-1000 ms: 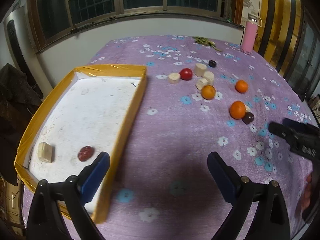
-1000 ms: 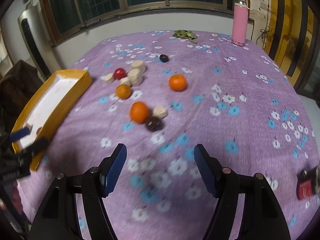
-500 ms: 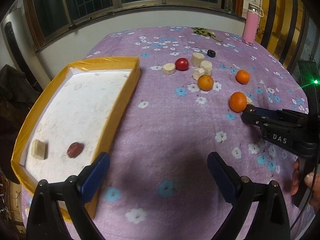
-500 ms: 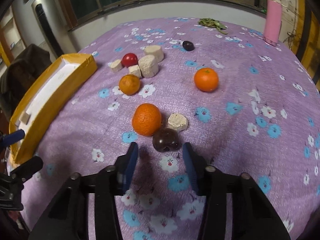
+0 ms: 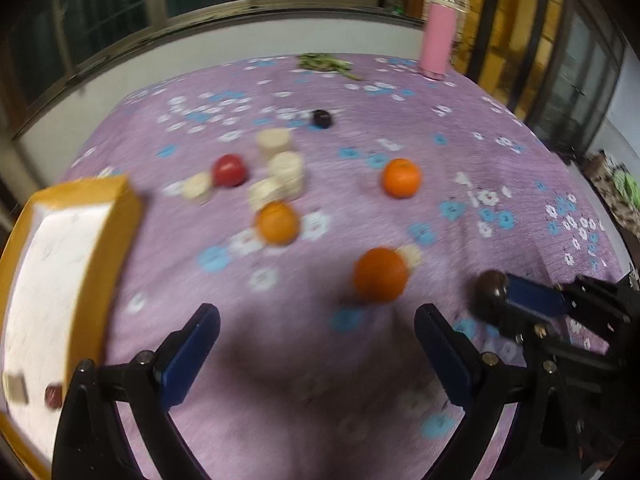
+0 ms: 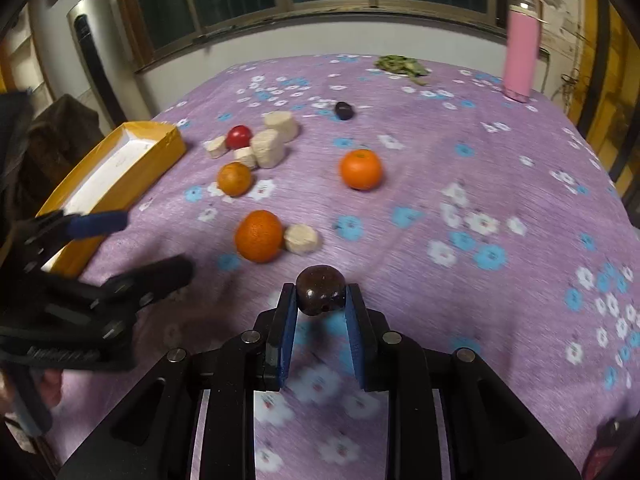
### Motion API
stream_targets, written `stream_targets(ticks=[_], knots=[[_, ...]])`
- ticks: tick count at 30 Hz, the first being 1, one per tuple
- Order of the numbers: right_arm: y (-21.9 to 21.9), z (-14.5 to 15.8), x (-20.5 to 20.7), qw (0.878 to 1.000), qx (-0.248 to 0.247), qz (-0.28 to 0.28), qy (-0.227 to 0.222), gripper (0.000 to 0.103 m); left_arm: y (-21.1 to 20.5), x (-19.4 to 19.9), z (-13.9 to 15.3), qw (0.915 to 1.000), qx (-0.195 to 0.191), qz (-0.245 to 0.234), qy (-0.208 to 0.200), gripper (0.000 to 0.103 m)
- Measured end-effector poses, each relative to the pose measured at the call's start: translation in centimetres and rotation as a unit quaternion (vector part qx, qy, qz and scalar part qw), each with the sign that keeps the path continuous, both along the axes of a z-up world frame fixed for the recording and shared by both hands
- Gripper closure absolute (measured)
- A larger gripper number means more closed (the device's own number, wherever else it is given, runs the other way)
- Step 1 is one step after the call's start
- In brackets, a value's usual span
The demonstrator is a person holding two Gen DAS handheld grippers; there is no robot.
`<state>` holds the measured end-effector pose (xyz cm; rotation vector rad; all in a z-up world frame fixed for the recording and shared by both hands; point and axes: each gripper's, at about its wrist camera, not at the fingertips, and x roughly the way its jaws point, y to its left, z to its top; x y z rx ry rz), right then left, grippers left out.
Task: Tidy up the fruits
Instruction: 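Grasp the dark brown round fruit with the right gripper while the left grasps an orange, then carry the orange and dark brown fruit over the white tray with both grippers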
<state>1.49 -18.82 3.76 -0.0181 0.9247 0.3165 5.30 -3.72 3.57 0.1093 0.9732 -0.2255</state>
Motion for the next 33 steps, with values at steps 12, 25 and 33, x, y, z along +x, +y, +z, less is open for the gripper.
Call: stream_targets(ticks=[12,25,33], knots=[[-2.6,-0.7,-0.5,0.999,0.029,-0.039,0.017,0.079,-2.1,2.2,-1.9,0.9976,-0.037,-0.054,0.023,0.059],[-1.9,1.1,-2.1,0.998,0.024,-0.052,-0.002,0.079,1.6,-2.3,0.1,0.9956,-0.076,-0.049,0.024,0.066],[0.7,2.0,-3.9,0.999,0.005,-0.041,-0.015,0.079,5.7,-4.7,2.1,0.9951,-0.095,-0.026,0.007,0.066]])
